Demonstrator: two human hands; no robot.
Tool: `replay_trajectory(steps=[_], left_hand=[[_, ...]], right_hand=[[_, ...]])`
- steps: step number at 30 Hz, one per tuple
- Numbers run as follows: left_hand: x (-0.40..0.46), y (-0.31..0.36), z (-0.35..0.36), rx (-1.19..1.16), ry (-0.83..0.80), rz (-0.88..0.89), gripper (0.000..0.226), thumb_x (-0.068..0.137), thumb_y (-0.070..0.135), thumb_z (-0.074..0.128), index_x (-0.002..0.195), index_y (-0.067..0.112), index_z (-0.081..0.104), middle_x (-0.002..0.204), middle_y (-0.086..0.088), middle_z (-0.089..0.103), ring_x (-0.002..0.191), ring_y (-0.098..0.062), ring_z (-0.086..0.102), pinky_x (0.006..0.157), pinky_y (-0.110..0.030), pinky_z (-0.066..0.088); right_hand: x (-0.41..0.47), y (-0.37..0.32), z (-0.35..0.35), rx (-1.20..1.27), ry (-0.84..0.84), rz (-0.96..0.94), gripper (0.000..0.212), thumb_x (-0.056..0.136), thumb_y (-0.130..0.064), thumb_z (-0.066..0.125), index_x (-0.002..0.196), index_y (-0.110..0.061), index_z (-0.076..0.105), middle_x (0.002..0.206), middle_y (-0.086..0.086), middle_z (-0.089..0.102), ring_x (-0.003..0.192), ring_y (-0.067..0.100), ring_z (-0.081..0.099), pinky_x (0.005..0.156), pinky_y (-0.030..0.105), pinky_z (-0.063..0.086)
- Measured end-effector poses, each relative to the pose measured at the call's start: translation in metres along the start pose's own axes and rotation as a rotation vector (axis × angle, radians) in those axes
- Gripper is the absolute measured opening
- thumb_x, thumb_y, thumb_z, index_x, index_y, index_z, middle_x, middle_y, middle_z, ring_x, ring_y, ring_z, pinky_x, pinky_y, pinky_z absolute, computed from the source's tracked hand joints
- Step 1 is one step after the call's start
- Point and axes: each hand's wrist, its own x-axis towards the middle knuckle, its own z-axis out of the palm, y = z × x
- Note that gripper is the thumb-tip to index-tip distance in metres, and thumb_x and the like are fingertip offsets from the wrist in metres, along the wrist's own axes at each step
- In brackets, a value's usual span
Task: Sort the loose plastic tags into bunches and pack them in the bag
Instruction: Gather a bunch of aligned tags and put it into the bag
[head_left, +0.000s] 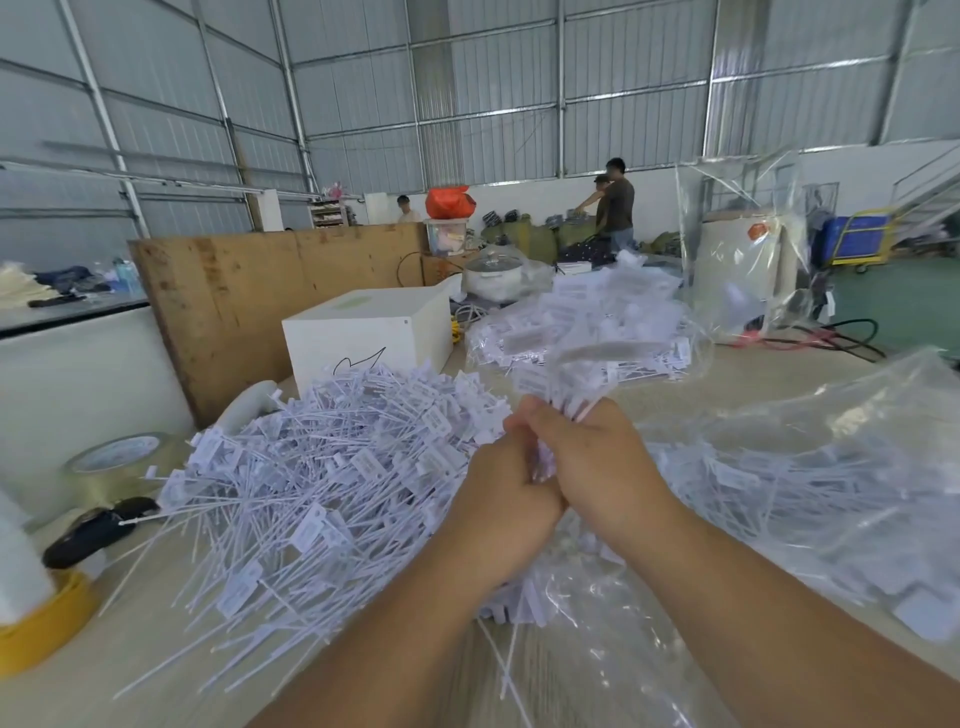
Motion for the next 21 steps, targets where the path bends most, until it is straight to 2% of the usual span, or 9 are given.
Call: replay_trajectory(steps=[2, 4, 6, 8, 10, 12, 13, 17, 21], left_hand=[[-0.002, 0.001, -0.007, 0.051, -0.032, 0.078, 0.028, 0.073, 0.032, 0.063, 0.101, 0.034, 0.061, 0.09, 0.023, 0.061, 0.084, 0.019, 0.057, 0.07, -0.004, 0.045], [-0.002, 0.006, -0.013, 0.125, -0.024, 0.108, 0.012, 0.074, 0.03, 0.064, 0.086, 0.034, 0.065, 0.091, 0.031, 0.051, 0.091, 0.021, 0.05, 0.068, 0.003, 0.034], [-0.002, 0.008, -0.014, 0.126, -0.032, 0.076, 0.022, 0.067, 0.034, 0.055, 0.086, 0.04, 0.066, 0.098, 0.028, 0.05, 0.094, 0.018, 0.049, 0.071, 0.001, 0.033], [-0.003, 0.008, -0.014, 0.147, -0.045, 0.068, 0.043, 0.067, 0.034, 0.054, 0.108, 0.036, 0.068, 0.109, 0.023, 0.052, 0.092, 0.02, 0.048, 0.074, 0.002, 0.034], [-0.004, 0.005, -0.011, 0.288, -0.061, 0.117, 0.037, 0.076, 0.03, 0.061, 0.112, 0.029, 0.069, 0.111, 0.013, 0.058, 0.093, 0.009, 0.053, 0.078, -0.005, 0.038], [-0.006, 0.004, -0.01, 0.547, -0.049, 0.144, 0.017, 0.085, 0.031, 0.06, 0.091, 0.02, 0.071, 0.096, 0.002, 0.063, 0.092, -0.016, 0.059, 0.078, -0.028, 0.045], [-0.005, 0.002, -0.01, 0.625, -0.053, 0.136, 0.021, 0.089, 0.032, 0.057, 0.079, 0.017, 0.067, 0.085, 0.0, 0.061, 0.085, -0.021, 0.059, 0.072, -0.032, 0.041], [-0.005, -0.001, -0.011, 0.725, -0.185, 0.05, 0.043, 0.092, 0.033, 0.055, 0.054, 0.018, 0.043, 0.057, 0.002, 0.046, 0.069, -0.023, 0.054, 0.06, -0.033, 0.027], [-0.005, -0.005, -0.01, 0.624, -0.207, -0.009, 0.036, 0.084, 0.03, 0.063, 0.053, 0.022, 0.046, 0.056, 0.002, 0.052, 0.066, -0.02, 0.059, 0.056, -0.028, 0.037]], right_hand=[[0.004, -0.001, -0.005, -0.038, 0.038, -0.009, 0.029, 0.096, -0.026, 0.058, 0.08, -0.007, 0.074, 0.075, 0.002, 0.075, 0.074, 0.016, 0.071, 0.081, 0.033, 0.055], [0.006, -0.005, -0.01, -0.093, 0.041, -0.061, 0.034, 0.098, -0.025, 0.053, 0.079, -0.004, 0.073, 0.071, -0.001, 0.074, 0.069, 0.013, 0.07, 0.074, 0.03, 0.053], [0.009, -0.007, -0.015, -0.107, 0.05, -0.084, 0.038, 0.099, -0.024, 0.051, 0.074, -0.001, 0.069, 0.062, -0.001, 0.07, 0.06, 0.012, 0.065, 0.066, 0.029, 0.049], [0.012, -0.007, -0.018, -0.099, 0.081, -0.082, 0.038, 0.099, -0.024, 0.053, 0.07, -0.002, 0.064, 0.051, -0.005, 0.063, 0.05, 0.007, 0.057, 0.06, 0.027, 0.043], [0.013, -0.006, -0.018, -0.092, 0.101, -0.082, 0.031, 0.099, -0.023, 0.053, 0.077, -0.004, 0.062, 0.045, -0.005, 0.057, 0.044, 0.004, 0.052, 0.057, 0.025, 0.041], [0.014, -0.008, -0.018, -0.074, 0.09, -0.088, 0.028, 0.099, -0.021, 0.051, 0.079, -0.005, 0.059, 0.04, -0.003, 0.053, 0.04, 0.005, 0.049, 0.051, 0.018, 0.042], [0.014, -0.009, -0.019, -0.05, 0.075, -0.089, 0.028, 0.1, -0.019, 0.05, 0.076, -0.004, 0.057, 0.039, -0.003, 0.048, 0.039, 0.008, 0.047, 0.047, 0.015, 0.042], [0.012, -0.007, -0.017, -0.061, -0.06, -0.058, 0.029, 0.093, -0.011, 0.056, 0.065, -0.004, 0.055, 0.049, 0.008, 0.036, 0.047, 0.018, 0.039, 0.044, 0.023, 0.042], [0.01, 0.001, -0.013, -0.089, -0.148, -0.012, 0.023, 0.085, -0.004, 0.061, 0.064, -0.002, 0.055, 0.053, 0.008, 0.035, 0.047, 0.019, 0.035, 0.051, 0.03, 0.037]])
